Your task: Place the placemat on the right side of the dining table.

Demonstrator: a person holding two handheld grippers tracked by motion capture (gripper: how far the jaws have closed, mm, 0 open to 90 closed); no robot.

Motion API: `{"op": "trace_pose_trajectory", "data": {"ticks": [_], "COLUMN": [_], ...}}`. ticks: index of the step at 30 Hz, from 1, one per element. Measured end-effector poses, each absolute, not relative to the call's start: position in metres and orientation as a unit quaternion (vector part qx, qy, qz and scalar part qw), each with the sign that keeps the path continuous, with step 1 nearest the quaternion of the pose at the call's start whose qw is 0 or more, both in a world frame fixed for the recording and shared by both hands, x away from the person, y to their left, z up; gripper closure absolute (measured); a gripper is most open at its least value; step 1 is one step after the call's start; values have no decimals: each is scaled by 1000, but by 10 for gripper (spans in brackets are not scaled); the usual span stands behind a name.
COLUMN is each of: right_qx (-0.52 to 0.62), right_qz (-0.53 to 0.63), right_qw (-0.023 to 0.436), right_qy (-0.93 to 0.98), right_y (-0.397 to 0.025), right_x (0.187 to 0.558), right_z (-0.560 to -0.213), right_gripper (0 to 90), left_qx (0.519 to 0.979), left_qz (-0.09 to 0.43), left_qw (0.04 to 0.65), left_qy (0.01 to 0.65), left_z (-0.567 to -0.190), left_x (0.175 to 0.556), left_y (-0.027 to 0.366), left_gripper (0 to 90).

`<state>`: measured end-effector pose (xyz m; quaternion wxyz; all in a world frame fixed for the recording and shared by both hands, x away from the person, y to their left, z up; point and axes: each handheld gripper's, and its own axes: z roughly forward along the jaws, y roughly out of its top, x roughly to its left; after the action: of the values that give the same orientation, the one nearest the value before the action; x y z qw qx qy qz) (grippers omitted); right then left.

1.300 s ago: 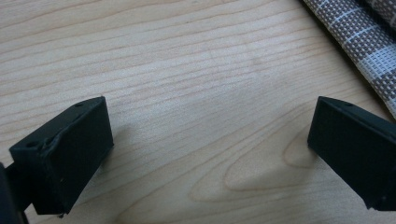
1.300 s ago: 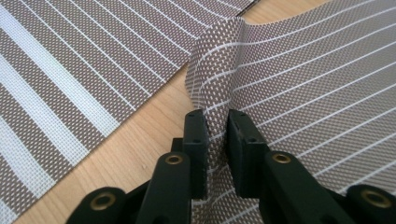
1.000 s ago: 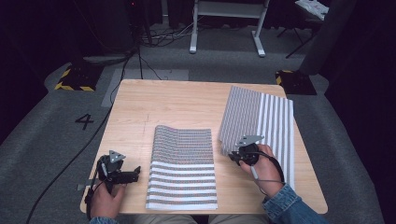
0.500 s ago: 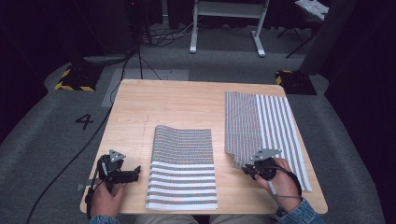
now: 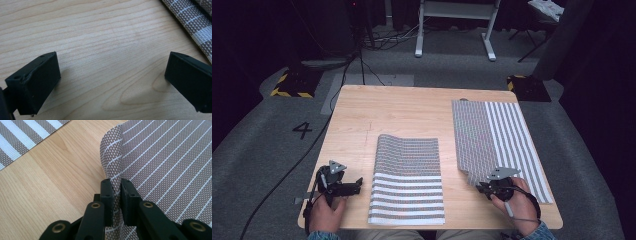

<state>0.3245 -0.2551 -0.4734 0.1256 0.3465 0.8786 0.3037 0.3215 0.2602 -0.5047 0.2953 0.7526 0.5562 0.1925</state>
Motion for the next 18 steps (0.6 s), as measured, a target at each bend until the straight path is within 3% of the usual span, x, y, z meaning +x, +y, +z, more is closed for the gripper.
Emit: {"op": "trace_pose_trajectory", "data": {"ticks": [18], "right_qx": [361], "right_qz": [335], "right_qw": [117], "right_qy": [863], "right_y": [-271], "right_x": [320], "right_z": [-473], "right_gripper": [816], "left_qx": [752], "left_qz": [193], "left_qw": [295], "left_qy": [557], "left_z": [-505], "left_x": [321], "left_y": [260], "left_gripper": [2]}}
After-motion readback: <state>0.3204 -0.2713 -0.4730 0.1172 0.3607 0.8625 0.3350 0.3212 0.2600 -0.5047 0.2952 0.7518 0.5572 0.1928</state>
